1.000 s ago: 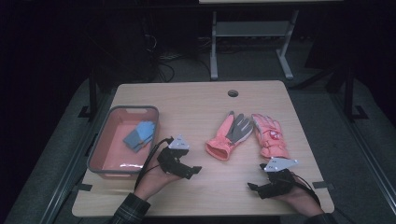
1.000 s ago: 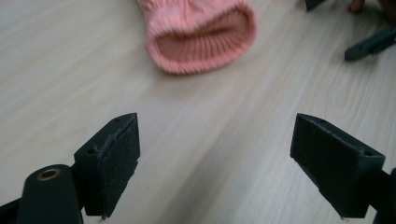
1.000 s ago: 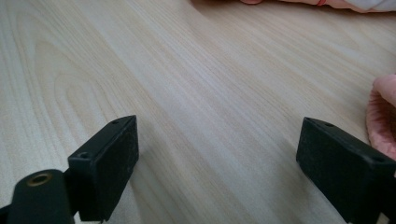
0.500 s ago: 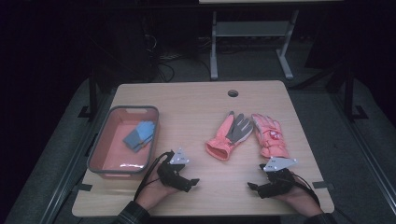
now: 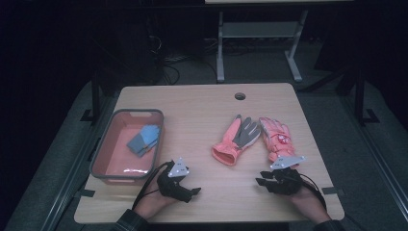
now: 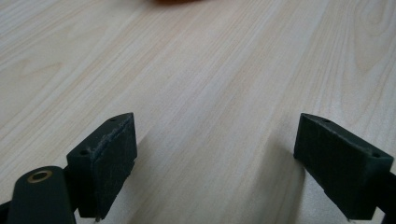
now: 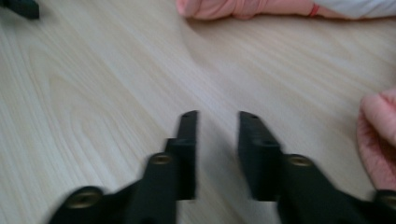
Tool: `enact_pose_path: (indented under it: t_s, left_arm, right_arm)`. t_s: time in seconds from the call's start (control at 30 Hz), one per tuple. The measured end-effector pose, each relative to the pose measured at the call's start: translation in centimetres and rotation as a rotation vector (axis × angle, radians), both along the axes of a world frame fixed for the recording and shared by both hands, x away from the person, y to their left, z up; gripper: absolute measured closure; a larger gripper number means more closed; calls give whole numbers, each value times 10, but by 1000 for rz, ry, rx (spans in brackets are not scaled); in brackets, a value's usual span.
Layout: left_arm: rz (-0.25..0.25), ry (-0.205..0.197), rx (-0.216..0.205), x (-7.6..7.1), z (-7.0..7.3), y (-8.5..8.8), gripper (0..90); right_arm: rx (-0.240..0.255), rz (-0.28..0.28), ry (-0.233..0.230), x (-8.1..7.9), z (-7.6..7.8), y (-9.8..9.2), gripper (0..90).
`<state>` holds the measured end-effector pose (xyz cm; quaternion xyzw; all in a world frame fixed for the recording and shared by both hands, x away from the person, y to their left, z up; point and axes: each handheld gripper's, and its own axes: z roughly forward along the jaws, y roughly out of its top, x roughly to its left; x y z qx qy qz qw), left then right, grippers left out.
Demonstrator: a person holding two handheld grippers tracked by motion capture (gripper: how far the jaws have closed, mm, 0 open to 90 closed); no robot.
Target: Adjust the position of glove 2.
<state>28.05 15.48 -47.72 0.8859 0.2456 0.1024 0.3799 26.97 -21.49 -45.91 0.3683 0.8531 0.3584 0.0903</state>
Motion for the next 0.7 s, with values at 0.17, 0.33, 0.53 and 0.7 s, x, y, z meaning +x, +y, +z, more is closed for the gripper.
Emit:
enact_pose_path:
  t_s: [0.17, 0.33, 0.53, 0.7]
  left_arm:
    - [-9, -1, 10, 1, 1, 0, 124]
    - [-11, 0, 7, 1, 0, 0, 124]
    - [-15, 3, 11, 1, 1, 0, 124]
    - [-17, 2, 11, 1, 1, 0, 123]
  right_arm:
    - [28, 0, 19, 14, 15, 10, 896]
    - [78, 4, 6, 30, 29, 23, 897]
    - [107, 23, 12, 59, 39, 44, 897]
    - [132, 17, 24, 81, 41, 57, 898]
